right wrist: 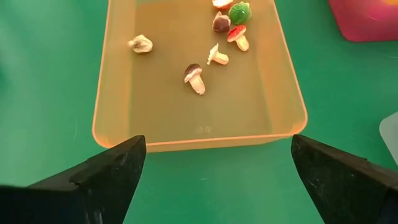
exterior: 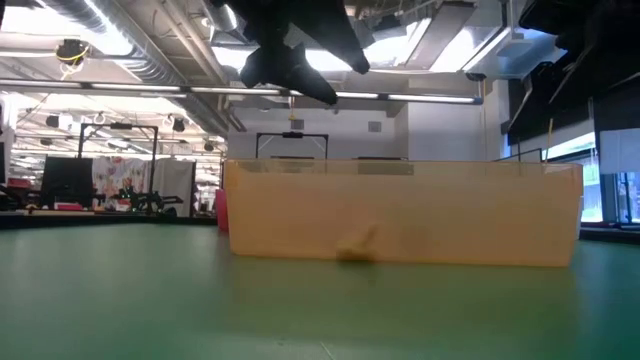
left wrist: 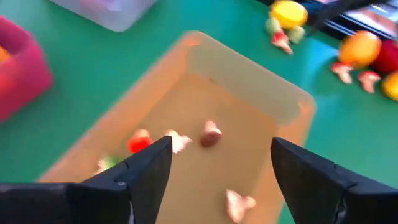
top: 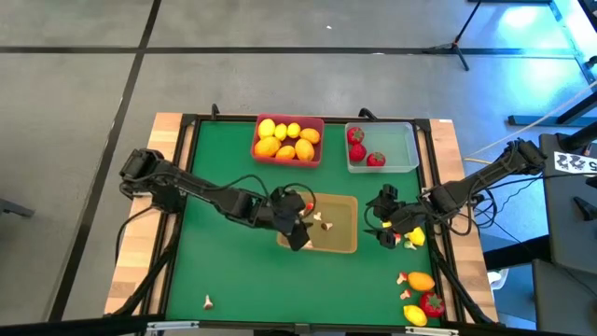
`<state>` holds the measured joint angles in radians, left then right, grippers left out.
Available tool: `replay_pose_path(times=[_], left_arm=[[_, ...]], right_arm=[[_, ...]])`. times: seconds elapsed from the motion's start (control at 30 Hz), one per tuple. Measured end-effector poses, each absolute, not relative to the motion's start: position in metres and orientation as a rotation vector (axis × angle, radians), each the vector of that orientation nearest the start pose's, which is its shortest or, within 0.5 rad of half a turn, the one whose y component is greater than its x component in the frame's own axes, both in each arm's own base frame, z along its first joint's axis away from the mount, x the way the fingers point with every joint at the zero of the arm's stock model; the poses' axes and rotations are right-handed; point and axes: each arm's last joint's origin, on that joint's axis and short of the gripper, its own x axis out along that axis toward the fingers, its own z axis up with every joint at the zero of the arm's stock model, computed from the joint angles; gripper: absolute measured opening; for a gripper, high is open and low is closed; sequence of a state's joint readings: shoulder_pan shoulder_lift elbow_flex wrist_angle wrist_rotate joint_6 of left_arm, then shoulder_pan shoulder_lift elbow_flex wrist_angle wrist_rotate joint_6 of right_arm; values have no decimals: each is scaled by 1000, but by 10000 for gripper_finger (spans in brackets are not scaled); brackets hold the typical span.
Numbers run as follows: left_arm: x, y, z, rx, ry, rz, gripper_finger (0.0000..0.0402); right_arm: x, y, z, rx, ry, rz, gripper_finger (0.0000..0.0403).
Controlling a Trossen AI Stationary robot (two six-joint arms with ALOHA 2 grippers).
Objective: Sort produce into baskets
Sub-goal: Put the brown mushroom into the orange bin
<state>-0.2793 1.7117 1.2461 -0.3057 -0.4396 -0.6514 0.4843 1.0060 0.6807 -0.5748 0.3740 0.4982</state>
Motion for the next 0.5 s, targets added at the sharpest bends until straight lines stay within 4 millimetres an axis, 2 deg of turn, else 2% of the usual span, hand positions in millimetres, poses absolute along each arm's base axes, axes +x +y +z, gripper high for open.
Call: replay_pose_path(times=[0.23,0.5], left_arm=[[342,-129,237,-402,787,204,258],[297,-184,226,-503,979,234,257]], right_arm=[[172,79,231,98,812,-102,399],[172,79,231,98,812,-102,399]])
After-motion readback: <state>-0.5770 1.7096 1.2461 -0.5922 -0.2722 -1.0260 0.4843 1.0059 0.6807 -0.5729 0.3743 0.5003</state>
